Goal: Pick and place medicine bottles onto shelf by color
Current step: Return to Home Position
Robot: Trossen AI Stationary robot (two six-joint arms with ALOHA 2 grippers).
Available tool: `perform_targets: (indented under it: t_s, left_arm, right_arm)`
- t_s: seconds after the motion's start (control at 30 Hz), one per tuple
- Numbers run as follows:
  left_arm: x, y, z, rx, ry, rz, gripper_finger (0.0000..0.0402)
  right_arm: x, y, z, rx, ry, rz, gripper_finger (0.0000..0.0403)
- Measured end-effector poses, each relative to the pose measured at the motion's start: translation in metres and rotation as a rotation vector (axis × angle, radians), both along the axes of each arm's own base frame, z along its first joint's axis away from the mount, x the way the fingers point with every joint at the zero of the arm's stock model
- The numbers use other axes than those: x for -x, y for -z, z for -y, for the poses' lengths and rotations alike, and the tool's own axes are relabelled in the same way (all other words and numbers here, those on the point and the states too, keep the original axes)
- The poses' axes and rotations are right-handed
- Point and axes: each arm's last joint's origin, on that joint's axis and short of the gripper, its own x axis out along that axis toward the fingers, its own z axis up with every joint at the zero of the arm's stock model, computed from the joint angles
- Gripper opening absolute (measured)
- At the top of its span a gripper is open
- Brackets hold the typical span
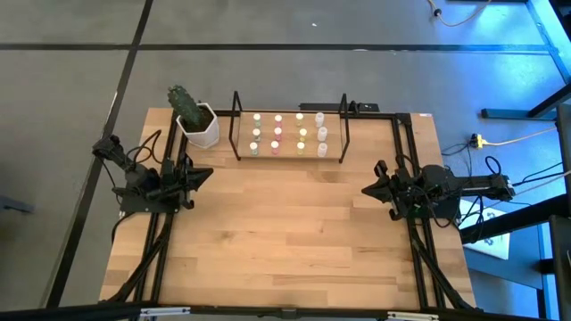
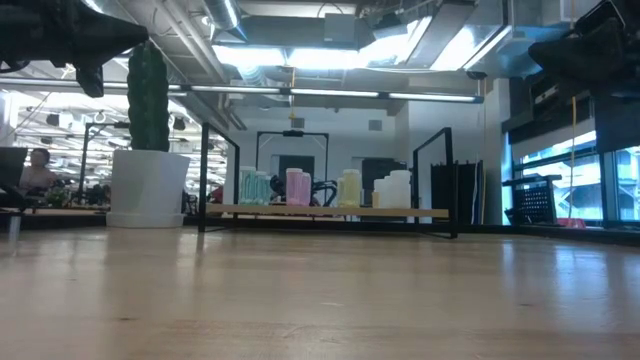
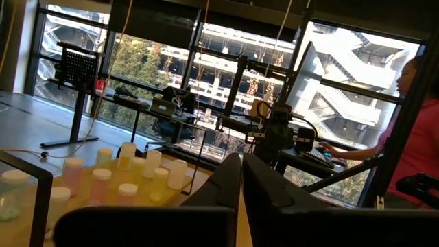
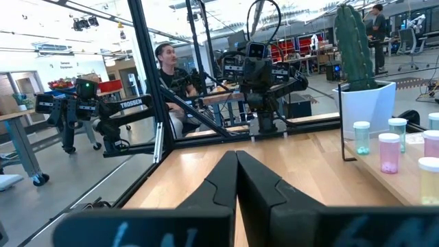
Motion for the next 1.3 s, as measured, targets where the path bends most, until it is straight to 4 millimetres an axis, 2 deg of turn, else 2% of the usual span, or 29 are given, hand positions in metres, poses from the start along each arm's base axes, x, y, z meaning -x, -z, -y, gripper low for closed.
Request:
perform_targets:
  t_s: [0.5, 1.3]
  left_arm:
    - [0.0000, 0.0000, 0.0000, 0.000, 0.000, 0.000, 0.0031]
    - [0.0000, 0.0000, 0.0000, 0.000, 0.000, 0.000, 0.0001]
  right_arm:
    - [0.0000, 0.0000, 0.0000, 0.000, 0.000, 0.000, 0.0012]
    - [0.0000, -0.0001, 0.0000, 0.000, 0.000, 0.000, 0.0012]
